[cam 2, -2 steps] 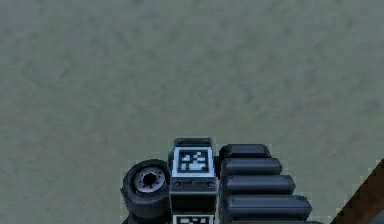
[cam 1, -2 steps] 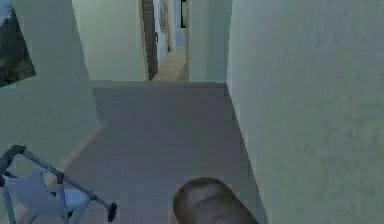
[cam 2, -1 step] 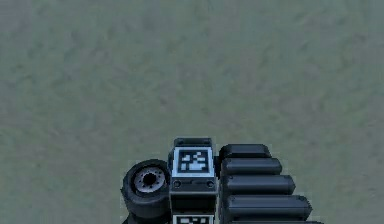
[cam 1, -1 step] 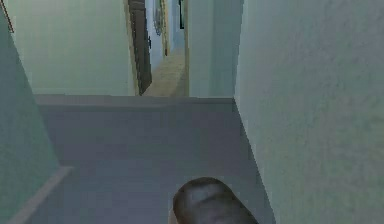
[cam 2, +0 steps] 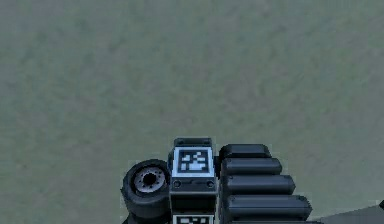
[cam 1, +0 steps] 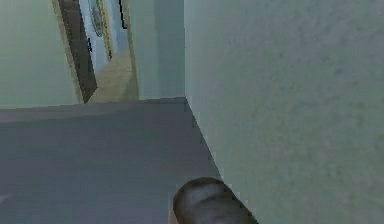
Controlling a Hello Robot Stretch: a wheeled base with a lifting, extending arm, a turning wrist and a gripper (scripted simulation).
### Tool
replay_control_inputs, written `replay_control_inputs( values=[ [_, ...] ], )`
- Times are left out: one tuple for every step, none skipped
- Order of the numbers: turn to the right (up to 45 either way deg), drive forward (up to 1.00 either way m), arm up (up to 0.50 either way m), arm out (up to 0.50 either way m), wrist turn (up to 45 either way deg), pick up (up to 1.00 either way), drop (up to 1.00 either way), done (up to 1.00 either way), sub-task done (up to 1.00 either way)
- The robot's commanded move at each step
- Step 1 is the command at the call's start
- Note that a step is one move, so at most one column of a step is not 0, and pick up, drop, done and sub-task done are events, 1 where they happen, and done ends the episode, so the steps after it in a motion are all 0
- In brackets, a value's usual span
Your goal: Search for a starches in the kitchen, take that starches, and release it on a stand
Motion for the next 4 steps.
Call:
replay_control_inputs(
  values=[
    [0.0,0.15,0.0,0.0,0.0,0.0,0.0,0.0,0.0],
    [-33.0,0.0,0.0,0.0,0.0,0.0,0.0,0.0,0.0],
    [0.0,0.2,0.0,0.0,0.0,0.0,0.0,0.0,0.0],
    [-6.0,0.0,0.0,0.0,0.0,0.0,0.0,0.0,0.0]
  ],
)
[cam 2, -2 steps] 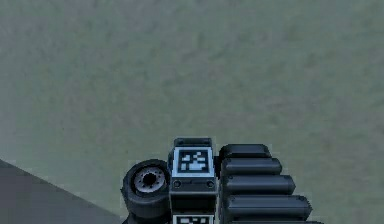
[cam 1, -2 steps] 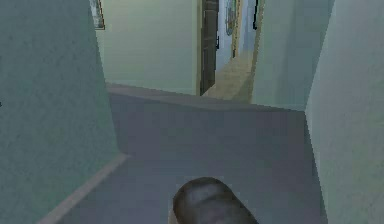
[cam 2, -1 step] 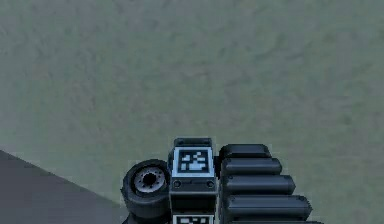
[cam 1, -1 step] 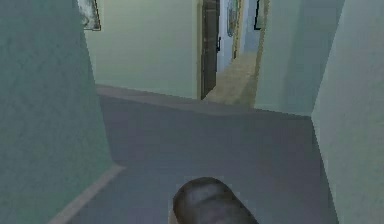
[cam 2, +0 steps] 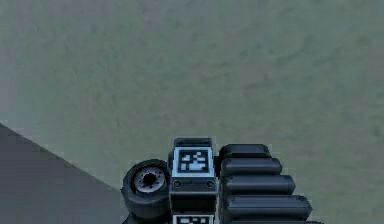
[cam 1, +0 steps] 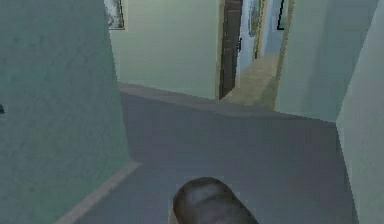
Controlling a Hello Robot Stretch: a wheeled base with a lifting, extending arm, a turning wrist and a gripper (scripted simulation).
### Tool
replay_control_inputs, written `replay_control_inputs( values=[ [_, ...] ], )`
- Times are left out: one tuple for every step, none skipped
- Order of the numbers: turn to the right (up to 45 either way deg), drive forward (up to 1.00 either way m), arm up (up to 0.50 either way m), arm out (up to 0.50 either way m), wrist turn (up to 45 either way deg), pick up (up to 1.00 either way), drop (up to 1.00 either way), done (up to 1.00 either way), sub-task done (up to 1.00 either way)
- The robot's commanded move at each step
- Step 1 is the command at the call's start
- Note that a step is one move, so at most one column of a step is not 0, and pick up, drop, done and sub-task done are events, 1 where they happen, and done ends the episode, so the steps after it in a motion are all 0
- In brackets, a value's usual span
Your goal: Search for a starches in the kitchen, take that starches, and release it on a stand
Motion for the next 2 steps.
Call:
replay_control_inputs(
  values=[
    [0.0,1.0,0.0,0.0,0.0,0.0,0.0,0.0,0.0],
    [0.0,0.75,0.0,0.0,0.0,0.0,0.0,0.0,0.0]
  ],
)
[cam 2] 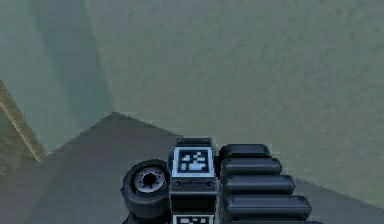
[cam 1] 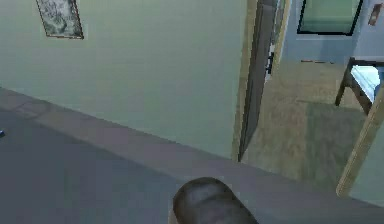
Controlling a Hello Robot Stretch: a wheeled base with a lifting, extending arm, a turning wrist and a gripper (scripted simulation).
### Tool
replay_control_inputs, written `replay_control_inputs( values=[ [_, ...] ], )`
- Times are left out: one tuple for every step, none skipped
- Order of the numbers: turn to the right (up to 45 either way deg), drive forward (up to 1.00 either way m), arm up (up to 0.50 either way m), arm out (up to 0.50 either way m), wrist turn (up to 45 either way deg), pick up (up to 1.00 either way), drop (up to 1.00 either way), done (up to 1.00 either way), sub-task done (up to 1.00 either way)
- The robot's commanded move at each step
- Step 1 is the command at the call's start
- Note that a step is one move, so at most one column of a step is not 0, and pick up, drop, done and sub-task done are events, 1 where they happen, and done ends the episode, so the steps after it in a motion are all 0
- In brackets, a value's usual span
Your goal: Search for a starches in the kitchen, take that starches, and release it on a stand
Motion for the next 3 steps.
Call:
replay_control_inputs(
  values=[
    [-21.0,0.0,0.0,0.0,0.0,0.0,0.0,0.0,0.0],
    [0.0,0.3,0.0,0.0,0.0,0.0,0.0,0.0,0.0],
    [0.0,0.15,0.0,0.0,0.0,0.0,0.0,0.0,0.0]
  ],
)
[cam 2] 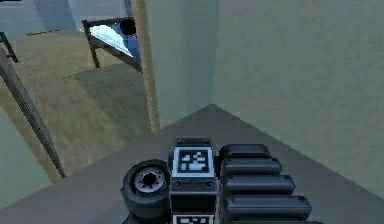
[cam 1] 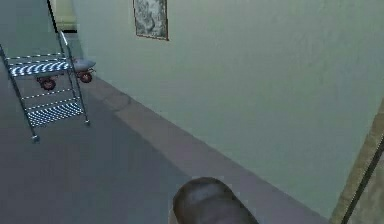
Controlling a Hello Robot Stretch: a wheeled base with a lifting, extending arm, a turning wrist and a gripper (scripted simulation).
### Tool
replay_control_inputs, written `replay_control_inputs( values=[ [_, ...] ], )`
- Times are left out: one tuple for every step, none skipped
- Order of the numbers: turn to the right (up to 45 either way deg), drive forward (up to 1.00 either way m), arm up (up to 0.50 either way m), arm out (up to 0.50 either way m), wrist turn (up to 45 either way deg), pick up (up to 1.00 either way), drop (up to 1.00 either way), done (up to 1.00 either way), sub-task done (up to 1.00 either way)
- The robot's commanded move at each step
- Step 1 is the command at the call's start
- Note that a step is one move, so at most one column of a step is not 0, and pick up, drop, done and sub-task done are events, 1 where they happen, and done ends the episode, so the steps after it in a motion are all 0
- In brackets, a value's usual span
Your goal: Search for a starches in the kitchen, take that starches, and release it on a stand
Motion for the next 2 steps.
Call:
replay_control_inputs(
  values=[
    [-18.0,0.0,0.0,0.0,0.0,0.0,0.0,0.0,0.0],
    [0.0,1.0,0.0,0.0,0.0,0.0,0.0,0.0,0.0]
  ],
)
